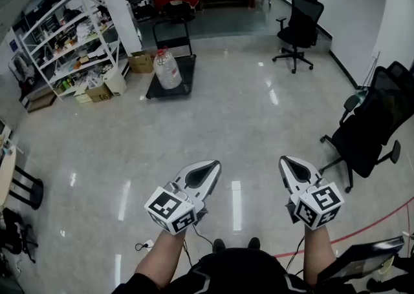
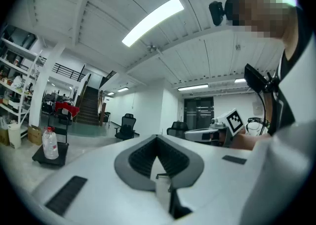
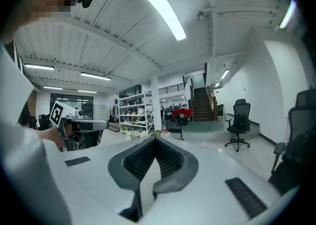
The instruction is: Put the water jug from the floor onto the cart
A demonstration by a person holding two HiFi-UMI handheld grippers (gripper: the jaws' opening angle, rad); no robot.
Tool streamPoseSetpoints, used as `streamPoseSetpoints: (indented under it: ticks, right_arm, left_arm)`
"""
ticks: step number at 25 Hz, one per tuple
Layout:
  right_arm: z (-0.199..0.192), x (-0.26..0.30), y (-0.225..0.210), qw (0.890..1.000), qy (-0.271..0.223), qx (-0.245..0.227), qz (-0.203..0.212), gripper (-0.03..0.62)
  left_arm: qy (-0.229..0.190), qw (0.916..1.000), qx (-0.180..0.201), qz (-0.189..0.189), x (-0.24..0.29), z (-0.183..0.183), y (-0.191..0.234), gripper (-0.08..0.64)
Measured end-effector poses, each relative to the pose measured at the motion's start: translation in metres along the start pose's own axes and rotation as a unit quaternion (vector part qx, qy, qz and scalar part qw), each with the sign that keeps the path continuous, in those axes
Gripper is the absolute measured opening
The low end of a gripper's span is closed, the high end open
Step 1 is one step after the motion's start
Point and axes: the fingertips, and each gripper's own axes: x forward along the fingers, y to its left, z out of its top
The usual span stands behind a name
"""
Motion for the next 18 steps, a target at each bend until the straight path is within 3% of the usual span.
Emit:
streamPoseSetpoints:
  ticks: [18]
  right_arm:
    - [0.008,-0.011,-0.01,1.0,0.0,-0.008,0.008,0.003]
  left_arm:
    - [-0.004,0.9999,-0.009,0.012,0.01,0.006,-0.017,0.002]
